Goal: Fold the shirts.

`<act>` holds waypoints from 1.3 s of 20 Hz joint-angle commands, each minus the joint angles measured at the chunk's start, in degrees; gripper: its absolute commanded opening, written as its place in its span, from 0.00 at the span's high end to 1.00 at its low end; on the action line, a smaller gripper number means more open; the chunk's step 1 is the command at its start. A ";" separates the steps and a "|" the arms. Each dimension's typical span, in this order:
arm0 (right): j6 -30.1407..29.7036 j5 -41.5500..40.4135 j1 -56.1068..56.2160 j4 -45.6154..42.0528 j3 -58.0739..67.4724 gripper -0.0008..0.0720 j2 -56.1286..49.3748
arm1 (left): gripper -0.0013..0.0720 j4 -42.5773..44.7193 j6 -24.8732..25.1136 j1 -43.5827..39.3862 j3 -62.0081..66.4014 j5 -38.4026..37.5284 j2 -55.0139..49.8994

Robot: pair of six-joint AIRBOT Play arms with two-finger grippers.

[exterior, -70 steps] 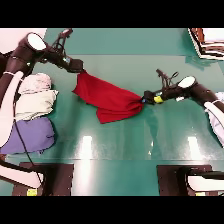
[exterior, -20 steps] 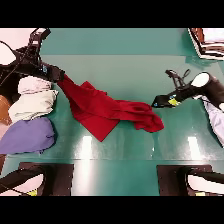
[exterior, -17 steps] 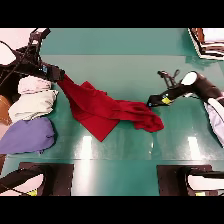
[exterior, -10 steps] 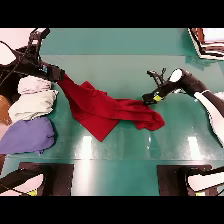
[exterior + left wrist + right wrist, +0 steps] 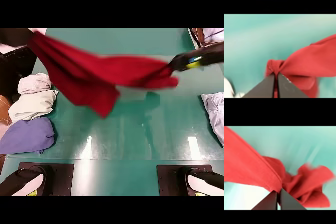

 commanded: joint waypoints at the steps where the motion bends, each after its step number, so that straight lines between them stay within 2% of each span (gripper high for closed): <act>1: 0.13 1.77 -3.28 -0.61 5.11 0.97 11.15 | 0.94 0.13 -1.16 0.02 10.27 0.22 6.05; 5: 1.68 3.72 -7.23 -0.55 6.93 0.97 19.82 | 0.94 -0.02 -4.44 0.02 18.73 -0.31 8.37; 8: 3.78 8.37 -10.54 -0.13 6.91 0.97 22.23 | 0.94 -1.11 -5.44 0.02 19.21 -1.86 9.03; 12: 8.00 21.84 -9.70 2.01 6.60 0.97 15.87 | 0.94 -1.16 -7.41 0.02 5.99 -8.46 8.85; 14: 8.81 25.33 -6.43 2.05 2.27 0.97 11.58 | 0.94 -2.80 -7.34 0.02 -3.85 -11.93 8.41; 16: 9.07 23.50 -2.14 1.97 -5.70 0.97 7.65 | 0.94 -2.78 -6.86 0.02 -14.91 -13.18 8.31; 19: 8.81 13.22 1.81 1.81 -15.61 0.97 0.79 | 0.94 -2.14 -6.25 0.02 -29.97 -9.97 8.31; 21: 7.69 6.58 2.36 1.86 -17.16 0.97 -4.39 | 0.94 -2.03 -5.62 0.02 -36.44 -5.95 8.31; 24: 7.39 0.90 2.32 1.84 -13.29 0.96 -11.02 | 0.94 -2.01 -5.55 0.02 -39.08 -0.46 8.31; 25: 7.34 0.13 2.27 1.68 -10.64 0.70 -13.07 | 0.94 -2.01 -5.57 0.02 -39.08 0.66 8.33; 26: 7.34 -0.09 1.73 1.53 -8.04 0.34 -14.64 | 0.94 -1.99 -5.55 0.02 -39.08 1.09 8.31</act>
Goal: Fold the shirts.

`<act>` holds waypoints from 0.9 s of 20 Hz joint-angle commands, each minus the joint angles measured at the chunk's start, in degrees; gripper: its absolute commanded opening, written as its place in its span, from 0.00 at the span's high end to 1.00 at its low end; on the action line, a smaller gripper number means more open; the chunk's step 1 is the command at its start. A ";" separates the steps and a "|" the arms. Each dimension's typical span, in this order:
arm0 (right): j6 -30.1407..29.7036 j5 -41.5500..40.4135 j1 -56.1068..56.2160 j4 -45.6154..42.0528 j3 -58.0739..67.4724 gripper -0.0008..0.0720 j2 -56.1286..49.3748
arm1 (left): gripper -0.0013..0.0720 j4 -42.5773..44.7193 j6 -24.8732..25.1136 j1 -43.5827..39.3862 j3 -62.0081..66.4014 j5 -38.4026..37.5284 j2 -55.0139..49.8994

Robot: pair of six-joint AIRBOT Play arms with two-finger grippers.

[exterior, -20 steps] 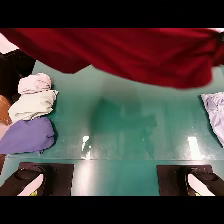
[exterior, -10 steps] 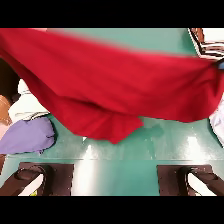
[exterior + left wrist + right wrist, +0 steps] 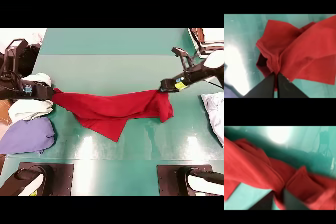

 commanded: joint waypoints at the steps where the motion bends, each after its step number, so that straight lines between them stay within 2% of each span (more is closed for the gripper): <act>1: -0.37 -3.74 -1.07 -0.20 6.23 0.31 -6.69 | 0.94 0.15 0.31 0.02 -2.82 3.82 -0.02; 4: -1.84 2.64 -5.92 -0.24 7.82 0.31 -6.75 | 0.94 0.15 0.42 0.02 -2.82 3.34 -0.02; 8: -2.23 4.31 -12.68 1.42 -4.33 0.31 -1.90 | 0.94 0.02 0.37 0.02 -2.84 3.54 -0.02; 11: -4.48 0.61 -16.79 7.43 -12.48 0.31 -0.87 | 0.94 -0.37 0.11 0.02 -2.84 3.67 -0.02; 16: -4.85 -9.18 -19.08 7.65 -14.51 0.32 -1.29 | 0.94 -0.39 -0.04 0.02 -2.84 3.63 -0.02; 18: -4.85 -9.44 -18.86 7.85 -14.45 0.32 -3.54 | 0.94 -0.39 -0.04 0.02 -2.84 3.69 -0.02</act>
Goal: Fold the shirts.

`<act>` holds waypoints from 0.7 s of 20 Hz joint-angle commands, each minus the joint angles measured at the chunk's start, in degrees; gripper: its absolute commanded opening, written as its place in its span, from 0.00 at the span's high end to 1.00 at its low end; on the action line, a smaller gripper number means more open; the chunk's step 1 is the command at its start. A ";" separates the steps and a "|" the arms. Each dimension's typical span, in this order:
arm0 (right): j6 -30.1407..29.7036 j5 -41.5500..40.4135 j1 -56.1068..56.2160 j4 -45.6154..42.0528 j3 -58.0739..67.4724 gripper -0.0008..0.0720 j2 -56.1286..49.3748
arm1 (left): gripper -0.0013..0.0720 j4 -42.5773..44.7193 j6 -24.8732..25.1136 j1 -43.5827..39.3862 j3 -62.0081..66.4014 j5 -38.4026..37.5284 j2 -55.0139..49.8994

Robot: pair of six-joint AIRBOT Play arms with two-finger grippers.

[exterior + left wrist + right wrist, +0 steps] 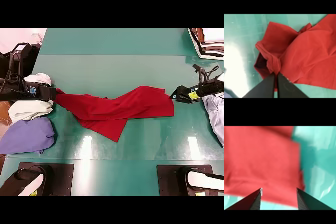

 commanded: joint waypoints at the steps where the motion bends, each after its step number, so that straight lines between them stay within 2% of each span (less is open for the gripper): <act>1: -0.42 -2.93 -0.02 0.76 -0.70 0.32 -3.30 | 0.94 -0.02 -0.11 0.02 -0.02 0.04 -0.02; 5: -0.48 -3.17 3.30 0.72 3.06 0.34 -8.15 | 0.94 -0.02 -0.11 0.02 -0.02 0.04 -0.02; 8: -0.46 -3.02 5.70 0.70 7.82 0.49 -10.69 | 0.94 -0.02 -0.11 0.02 -0.02 0.20 -0.02; 11: -0.57 -2.49 6.86 0.52 11.32 0.91 -12.04 | 0.94 0.02 -0.09 0.02 0.00 -0.02 0.00; 12: -0.59 -2.49 6.91 0.61 12.39 0.97 -11.65 | 0.94 0.07 -0.11 0.02 0.13 0.17 0.00; 14: -0.61 -2.36 6.64 0.22 14.62 0.97 -8.79 | 0.94 1.90 -0.44 0.02 2.93 0.13 0.39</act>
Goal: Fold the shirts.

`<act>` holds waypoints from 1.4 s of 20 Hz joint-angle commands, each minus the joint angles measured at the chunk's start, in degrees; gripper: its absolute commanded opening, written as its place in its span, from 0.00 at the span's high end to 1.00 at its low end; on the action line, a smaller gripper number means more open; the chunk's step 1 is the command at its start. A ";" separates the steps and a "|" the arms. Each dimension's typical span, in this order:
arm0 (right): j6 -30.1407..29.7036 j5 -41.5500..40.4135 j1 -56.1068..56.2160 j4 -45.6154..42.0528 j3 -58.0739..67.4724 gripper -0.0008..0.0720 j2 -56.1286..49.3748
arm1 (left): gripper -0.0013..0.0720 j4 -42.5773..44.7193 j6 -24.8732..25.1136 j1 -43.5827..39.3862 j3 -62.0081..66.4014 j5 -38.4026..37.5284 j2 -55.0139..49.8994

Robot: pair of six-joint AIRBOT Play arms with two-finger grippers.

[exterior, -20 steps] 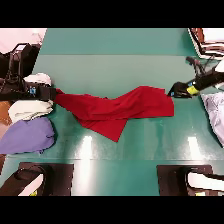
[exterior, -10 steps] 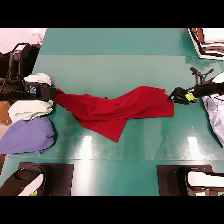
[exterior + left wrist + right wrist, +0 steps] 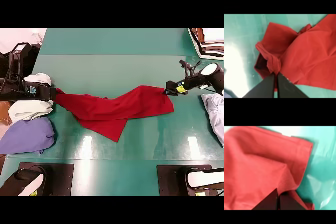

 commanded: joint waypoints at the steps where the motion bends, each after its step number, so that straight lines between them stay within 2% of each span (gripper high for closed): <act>1: -0.11 0.44 -0.26 -0.31 4.42 0.97 4.46 | 0.94 3.45 -1.31 0.02 5.40 -0.11 0.59; 4: -0.33 3.28 -2.27 -0.26 9.42 0.97 15.15 | 0.94 7.32 -1.38 0.02 22.23 -3.06 0.61; 9: -0.31 7.67 -5.60 -0.28 19.30 0.97 33.68 | 0.94 7.30 -1.46 0.02 52.54 -4.50 0.61; 13: -0.22 12.94 -9.55 -0.28 26.12 0.97 42.07 | 0.94 7.06 -3.13 0.02 63.21 -4.66 0.63; 18: 2.23 18.34 -15.58 -0.22 29.57 0.97 43.23 | 0.94 3.63 -3.98 0.02 60.94 -2.78 0.61; 22: 4.28 22.43 -11.39 -0.26 29.62 0.97 34.77 | 0.94 6.88 -3.98 0.02 45.05 -3.98 -1.90; 25: 5.68 23.23 -6.32 -0.42 25.07 0.97 24.57 | 0.94 7.37 -3.96 0.02 35.36 -4.98 -11.06; 28: 5.73 21.73 -4.94 -0.35 16.17 0.97 13.51 | 0.94 6.80 -3.91 0.02 32.06 -4.24 -24.92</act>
